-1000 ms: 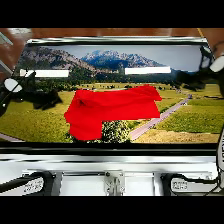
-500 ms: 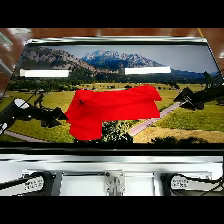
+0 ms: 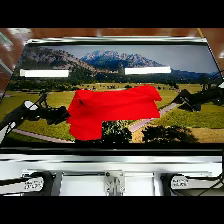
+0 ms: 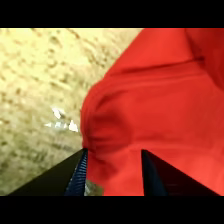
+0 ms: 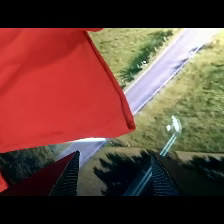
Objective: Fold the shirts.
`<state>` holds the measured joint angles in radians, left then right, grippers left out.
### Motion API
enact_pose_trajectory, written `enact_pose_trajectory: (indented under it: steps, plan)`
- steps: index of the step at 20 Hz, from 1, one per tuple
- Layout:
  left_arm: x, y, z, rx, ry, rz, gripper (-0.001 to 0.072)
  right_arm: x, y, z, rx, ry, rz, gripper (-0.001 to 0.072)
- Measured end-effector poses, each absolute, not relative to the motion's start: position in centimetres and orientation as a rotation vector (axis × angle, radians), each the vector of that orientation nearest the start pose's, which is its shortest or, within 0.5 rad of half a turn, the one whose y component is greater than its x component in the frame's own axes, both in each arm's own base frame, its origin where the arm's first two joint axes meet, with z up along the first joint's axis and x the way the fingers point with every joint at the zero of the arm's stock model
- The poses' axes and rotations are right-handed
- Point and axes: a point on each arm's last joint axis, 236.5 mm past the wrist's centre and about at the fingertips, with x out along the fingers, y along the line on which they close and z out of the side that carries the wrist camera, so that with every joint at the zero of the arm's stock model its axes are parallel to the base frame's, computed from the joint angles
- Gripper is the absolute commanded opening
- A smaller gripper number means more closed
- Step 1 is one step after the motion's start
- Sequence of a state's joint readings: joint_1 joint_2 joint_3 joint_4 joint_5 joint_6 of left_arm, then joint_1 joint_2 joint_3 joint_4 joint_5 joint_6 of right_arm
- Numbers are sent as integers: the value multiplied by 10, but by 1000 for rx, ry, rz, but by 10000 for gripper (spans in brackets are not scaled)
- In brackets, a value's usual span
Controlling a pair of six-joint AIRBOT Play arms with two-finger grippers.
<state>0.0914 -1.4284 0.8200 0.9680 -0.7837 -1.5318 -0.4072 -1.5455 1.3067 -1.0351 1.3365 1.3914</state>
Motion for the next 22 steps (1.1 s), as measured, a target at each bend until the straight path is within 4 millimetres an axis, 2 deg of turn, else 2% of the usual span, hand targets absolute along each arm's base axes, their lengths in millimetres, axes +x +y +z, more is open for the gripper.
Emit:
enact_pose_trajectory:
  steps: [1,3,4,5,6,10,17,18,20,22]
  plan:
    - [370,-62,-114,-677,1311,-8,376,397,-43,-27,662,1392,122,559]
    - [372,-62,-116,-679,1307,-4,241,397,-40,-39,688,1421,130,559]
    - [372,-62,-117,-676,1307,-3,192,396,-37,-43,706,1435,139,559]
    - [373,-61,-118,-671,1306,-2,177,397,-34,-48,727,1445,147,560]
    - [373,-61,-118,-671,1305,-1,42,397,-31,-53,742,1457,154,629]
    - [375,-63,-113,-661,1305,-20,43,399,-9,-74,749,1510,202,640]
    - [387,-69,-82,-618,1261,-92,43,399,32,-113,733,1599,252,637]
    - [388,-70,-79,-614,1257,-98,43,397,39,-116,738,1614,263,559]
    - [389,-72,-74,-607,1247,-109,43,396,47,-124,713,1632,267,63]
    - [390,-74,-66,-598,1231,-122,42,396,53,-126,690,1635,276,57]
